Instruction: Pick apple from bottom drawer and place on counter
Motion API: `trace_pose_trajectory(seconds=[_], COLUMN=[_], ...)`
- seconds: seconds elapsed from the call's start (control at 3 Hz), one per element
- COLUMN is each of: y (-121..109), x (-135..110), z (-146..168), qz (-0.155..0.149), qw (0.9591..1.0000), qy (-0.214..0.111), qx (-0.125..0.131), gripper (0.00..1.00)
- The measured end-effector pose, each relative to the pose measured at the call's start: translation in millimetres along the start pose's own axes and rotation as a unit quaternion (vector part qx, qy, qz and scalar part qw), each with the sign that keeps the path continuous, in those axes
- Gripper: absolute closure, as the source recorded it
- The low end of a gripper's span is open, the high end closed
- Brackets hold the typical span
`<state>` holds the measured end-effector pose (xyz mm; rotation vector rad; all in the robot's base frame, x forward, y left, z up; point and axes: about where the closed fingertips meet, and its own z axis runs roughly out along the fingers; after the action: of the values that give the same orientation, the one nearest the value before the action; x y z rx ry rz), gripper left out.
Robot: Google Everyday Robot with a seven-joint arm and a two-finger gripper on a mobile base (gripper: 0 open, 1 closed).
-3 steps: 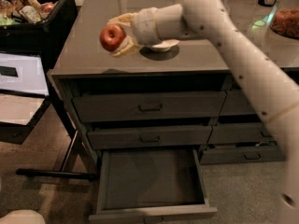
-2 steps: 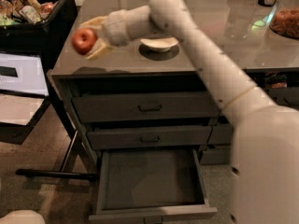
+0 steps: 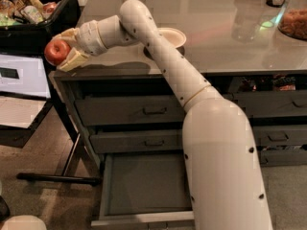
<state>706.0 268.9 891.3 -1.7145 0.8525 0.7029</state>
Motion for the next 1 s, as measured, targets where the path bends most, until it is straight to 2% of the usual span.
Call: trace_pose_trajectory(seconds=[0.33, 0.67, 1.0], y=[-9, -18, -17], x=[20, 30, 35], z=[-10, -50, -80], qz=[0.04, 0.059, 0.07], qw=[0.999, 0.9962, 0.9931], qy=[0.005, 0.03, 0.07], qx=[0.017, 0.057, 0.062], gripper=[0.84, 1.0, 0.82])
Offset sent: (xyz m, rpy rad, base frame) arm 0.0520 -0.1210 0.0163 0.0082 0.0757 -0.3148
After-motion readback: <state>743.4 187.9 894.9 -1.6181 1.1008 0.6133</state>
